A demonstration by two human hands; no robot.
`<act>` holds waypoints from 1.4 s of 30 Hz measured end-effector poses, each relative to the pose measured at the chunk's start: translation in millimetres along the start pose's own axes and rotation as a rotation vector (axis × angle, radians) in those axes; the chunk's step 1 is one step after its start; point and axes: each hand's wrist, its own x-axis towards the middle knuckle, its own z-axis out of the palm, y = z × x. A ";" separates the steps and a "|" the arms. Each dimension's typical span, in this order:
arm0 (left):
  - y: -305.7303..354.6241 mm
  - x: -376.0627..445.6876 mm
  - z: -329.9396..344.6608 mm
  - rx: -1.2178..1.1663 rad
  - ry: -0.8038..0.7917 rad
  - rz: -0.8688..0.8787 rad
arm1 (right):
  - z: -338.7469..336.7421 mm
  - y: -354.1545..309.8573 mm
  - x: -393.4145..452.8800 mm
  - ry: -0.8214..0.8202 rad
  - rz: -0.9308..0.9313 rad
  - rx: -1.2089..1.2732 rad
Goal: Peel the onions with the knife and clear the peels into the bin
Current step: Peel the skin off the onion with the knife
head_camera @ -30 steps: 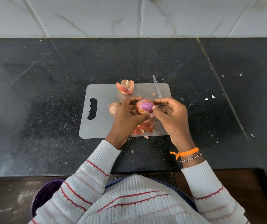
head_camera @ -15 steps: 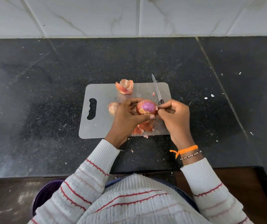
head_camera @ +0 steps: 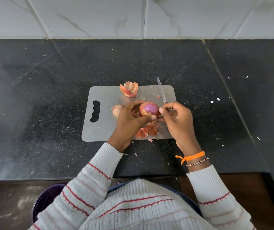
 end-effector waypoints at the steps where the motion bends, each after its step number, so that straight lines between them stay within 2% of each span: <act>1: 0.4 -0.3 -1.1 -0.045 -0.025 -0.016 | -0.8 2.8 1.2 0.021 -0.010 -0.024; 6: -0.7 0.5 -3.4 -0.104 -0.112 -0.027 | -7.1 3.2 3.1 0.098 0.000 -0.053; 13: -6.1 2.9 1.0 -0.165 -0.081 -0.054 | -3.6 -12.0 -5.0 0.034 -0.051 0.053; 28: -14.8 3.5 0.7 -0.144 -0.113 -0.047 | -1.5 -8.1 -4.5 0.122 -0.265 -0.143; 33: -12.6 2.6 2.0 -0.156 -0.121 -0.051 | -5.4 -5.7 -2.2 0.130 -0.213 -0.153; 38: -11.9 4.3 1.1 -0.140 -0.102 -0.042 | -6.8 -9.1 -5.5 0.075 -0.113 -0.011; 42: -14.0 5.1 -0.1 -0.103 -0.071 -0.025 | -3.6 -8.3 -7.1 0.082 -0.169 -0.055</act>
